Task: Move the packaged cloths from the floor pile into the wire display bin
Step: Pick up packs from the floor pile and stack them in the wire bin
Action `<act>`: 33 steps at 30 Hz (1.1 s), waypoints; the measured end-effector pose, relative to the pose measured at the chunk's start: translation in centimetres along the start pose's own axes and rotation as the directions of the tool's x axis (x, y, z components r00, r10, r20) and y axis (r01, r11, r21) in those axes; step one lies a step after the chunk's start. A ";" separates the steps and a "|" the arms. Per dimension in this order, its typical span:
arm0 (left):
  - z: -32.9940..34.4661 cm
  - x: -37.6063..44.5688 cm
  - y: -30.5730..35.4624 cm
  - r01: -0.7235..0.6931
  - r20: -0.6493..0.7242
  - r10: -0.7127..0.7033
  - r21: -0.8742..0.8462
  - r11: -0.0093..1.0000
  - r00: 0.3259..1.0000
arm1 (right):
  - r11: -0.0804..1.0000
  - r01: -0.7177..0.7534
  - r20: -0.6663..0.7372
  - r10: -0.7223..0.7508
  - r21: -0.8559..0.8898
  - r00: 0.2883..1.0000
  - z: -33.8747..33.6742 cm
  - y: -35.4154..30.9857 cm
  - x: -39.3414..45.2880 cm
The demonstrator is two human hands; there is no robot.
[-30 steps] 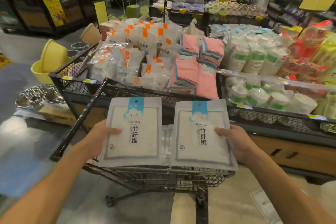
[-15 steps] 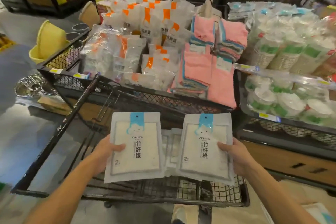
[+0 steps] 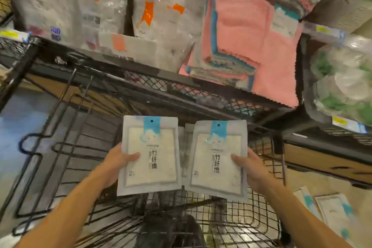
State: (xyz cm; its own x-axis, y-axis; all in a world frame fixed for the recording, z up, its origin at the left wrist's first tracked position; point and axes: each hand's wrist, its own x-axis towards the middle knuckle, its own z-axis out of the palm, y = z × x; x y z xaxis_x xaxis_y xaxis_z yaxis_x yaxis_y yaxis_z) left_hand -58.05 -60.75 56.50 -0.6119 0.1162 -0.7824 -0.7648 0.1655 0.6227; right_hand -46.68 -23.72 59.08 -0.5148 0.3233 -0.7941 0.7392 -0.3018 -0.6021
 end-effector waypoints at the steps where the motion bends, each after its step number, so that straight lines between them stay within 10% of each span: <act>1: 0.1 1.4 -0.3 0.014 0.000 -0.014 0.007 1.000 1.000 | 1.000 -0.008 -0.015 0.008 -0.003 1.000 0.4 0.3 1.1; 9: 0.5 9.9 -4.6 0.080 -0.081 -0.071 0.116 0.990 0.994 | 0.995 -0.066 -0.147 0.055 -0.074 0.988 3.2 5.2 9.3; 19: 3.9 11.9 -6.0 -0.111 -0.341 0.375 0.594 0.797 0.862 | 0.795 -0.085 -0.432 -0.233 -0.601 0.871 4.9 8.6 12.8; 27: 4.3 10.4 -5.5 -0.026 -0.094 0.633 0.984 0.178 0.769 | 0.522 -0.190 -0.427 -0.383 -0.832 0.819 6.2 5.3 10.4; 33: 3.3 5.7 -2.8 -0.051 0.035 0.678 0.999 0.004 0.734 | 0.308 -0.019 -0.184 -0.518 -0.951 0.836 5.1 2.6 5.9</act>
State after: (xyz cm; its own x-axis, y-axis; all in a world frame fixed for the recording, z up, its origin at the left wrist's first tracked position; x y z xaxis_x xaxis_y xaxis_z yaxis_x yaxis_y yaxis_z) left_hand -58.72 -57.34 50.22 -0.9608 0.2315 -0.1528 0.2298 0.9728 0.0294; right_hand -49.96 -27.18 52.42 -0.7329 0.5912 -0.3366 0.6503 0.7542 -0.0912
